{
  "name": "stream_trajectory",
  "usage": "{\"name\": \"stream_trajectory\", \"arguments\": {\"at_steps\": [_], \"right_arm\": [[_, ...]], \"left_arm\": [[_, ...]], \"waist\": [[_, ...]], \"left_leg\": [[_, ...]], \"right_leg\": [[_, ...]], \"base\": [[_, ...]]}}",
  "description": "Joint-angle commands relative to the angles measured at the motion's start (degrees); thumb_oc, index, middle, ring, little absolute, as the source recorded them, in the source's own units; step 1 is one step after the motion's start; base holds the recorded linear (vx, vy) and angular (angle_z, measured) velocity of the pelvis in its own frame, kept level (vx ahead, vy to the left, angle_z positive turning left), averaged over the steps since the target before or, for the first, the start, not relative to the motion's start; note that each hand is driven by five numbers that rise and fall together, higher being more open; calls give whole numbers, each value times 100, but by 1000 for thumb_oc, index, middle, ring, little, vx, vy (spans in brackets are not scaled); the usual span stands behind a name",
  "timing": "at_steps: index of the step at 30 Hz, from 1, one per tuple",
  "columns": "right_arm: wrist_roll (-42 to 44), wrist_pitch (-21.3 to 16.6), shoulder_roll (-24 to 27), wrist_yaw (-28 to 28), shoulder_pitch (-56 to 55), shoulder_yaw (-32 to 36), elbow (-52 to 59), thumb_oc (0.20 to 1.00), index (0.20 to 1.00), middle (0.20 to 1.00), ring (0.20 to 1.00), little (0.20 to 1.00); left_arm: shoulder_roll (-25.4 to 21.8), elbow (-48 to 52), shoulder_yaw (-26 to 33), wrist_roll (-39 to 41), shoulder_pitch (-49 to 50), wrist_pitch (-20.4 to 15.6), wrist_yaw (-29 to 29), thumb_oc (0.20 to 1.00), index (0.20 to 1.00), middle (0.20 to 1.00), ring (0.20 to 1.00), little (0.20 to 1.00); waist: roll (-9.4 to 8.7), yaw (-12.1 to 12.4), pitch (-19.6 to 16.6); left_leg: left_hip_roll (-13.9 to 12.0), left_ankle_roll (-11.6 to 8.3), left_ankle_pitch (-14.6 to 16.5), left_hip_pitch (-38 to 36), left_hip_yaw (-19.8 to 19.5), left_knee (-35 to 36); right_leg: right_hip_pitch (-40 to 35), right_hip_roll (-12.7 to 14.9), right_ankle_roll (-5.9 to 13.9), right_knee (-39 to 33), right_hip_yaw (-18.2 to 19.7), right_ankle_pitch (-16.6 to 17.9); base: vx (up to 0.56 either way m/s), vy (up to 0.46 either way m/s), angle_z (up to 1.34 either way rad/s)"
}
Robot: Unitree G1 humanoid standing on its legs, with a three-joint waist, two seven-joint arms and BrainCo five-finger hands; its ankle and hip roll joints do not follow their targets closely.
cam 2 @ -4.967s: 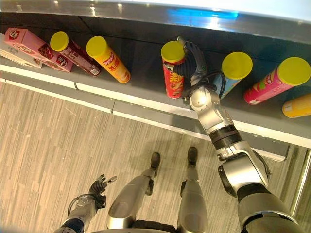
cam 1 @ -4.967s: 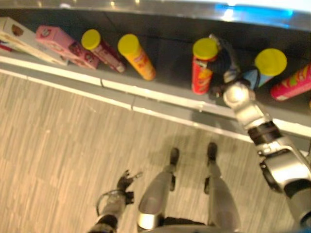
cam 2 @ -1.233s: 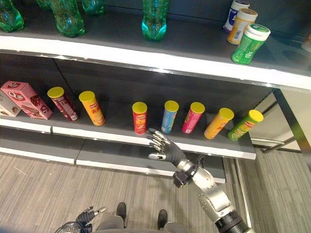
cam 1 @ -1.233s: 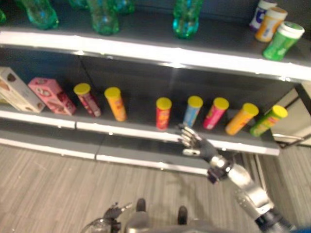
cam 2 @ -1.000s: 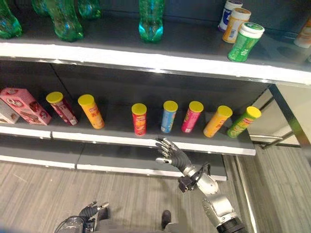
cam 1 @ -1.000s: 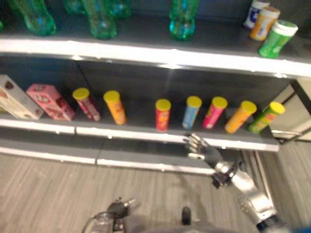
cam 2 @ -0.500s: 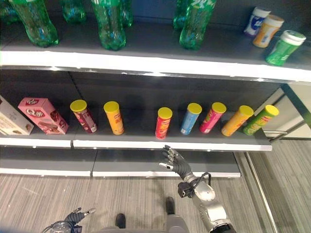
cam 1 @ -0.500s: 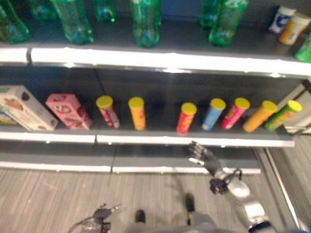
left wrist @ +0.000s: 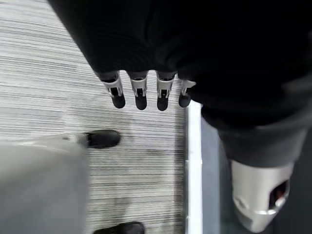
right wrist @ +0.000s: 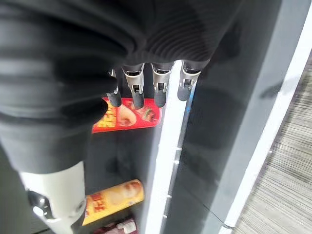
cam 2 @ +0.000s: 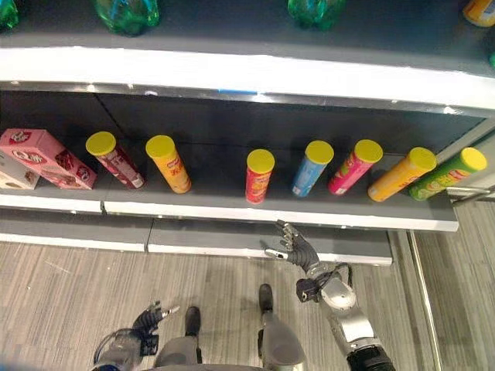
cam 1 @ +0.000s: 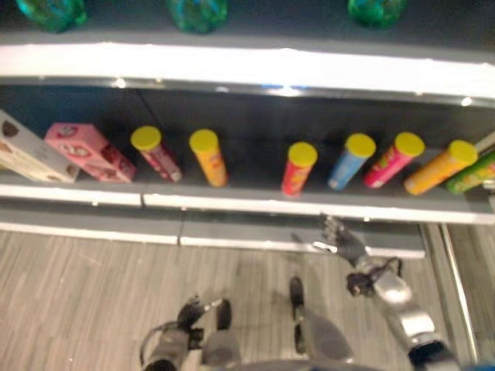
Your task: Put the goods on the table back onto the shelves and tidy them up.
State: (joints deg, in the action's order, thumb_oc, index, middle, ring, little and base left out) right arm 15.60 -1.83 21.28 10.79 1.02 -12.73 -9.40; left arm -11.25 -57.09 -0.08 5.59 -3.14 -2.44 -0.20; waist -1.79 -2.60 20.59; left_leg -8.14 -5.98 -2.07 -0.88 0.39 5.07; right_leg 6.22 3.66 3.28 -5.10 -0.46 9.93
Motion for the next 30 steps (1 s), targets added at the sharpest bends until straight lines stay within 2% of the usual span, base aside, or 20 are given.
{"name": "stream_trajectory", "arguments": {"at_steps": [1,3,9,20,30], "right_arm": [[-182,-288,150,-163,393,233,788,1000,1000,1000,1000,1000],[-306,-303,209,-302,581,284,783,1000,1000,1000,1000,1000],[-527,-353,343,-527,1029,236,741,1000,1000,1000,1000,1000],[-795,-404,542,-871,1429,375,493,1000,1000,1000,1000,1000],[-841,-357,578,-1089,1900,307,-236,1000,1000,1000,1000,1000]], "left_arm": [[-86,-302,-71,-53,-320,-58,21,1000,1000,1000,1000,1000],[-89,-246,-48,-66,-325,-63,40,1000,1000,1000,1000,1000],[-21,-149,-86,-82,-430,-74,49,1000,1000,1000,1000,1000],[28,-7,-149,-108,-427,-75,65,1000,1000,1000,1000,1000],[26,71,-187,-155,-442,-73,101,1000,1000,1000,1000,1000]], "waist": [[77,19,299],[137,6,561],[253,-47,920],[387,-89,920],[485,-47,920]], "left_leg": [[-132,230,192,-16,-162,-7],[-143,206,141,27,-160,-7],[-175,175,72,104,-158,-7],[-199,126,41,380,-173,-7],[-229,75,23,501,-184,-7]], "right_leg": [[126,493,-145,349,102,-339],[212,522,-129,431,118,-323],[354,552,-100,548,164,-276],[652,575,-47,575,187,-237],[715,607,-6,547,167,-212]], "base": [[-51,-9,2],[-67,-10,1],[-43,-6,1],[0,0,0],[0,0,0]]}}
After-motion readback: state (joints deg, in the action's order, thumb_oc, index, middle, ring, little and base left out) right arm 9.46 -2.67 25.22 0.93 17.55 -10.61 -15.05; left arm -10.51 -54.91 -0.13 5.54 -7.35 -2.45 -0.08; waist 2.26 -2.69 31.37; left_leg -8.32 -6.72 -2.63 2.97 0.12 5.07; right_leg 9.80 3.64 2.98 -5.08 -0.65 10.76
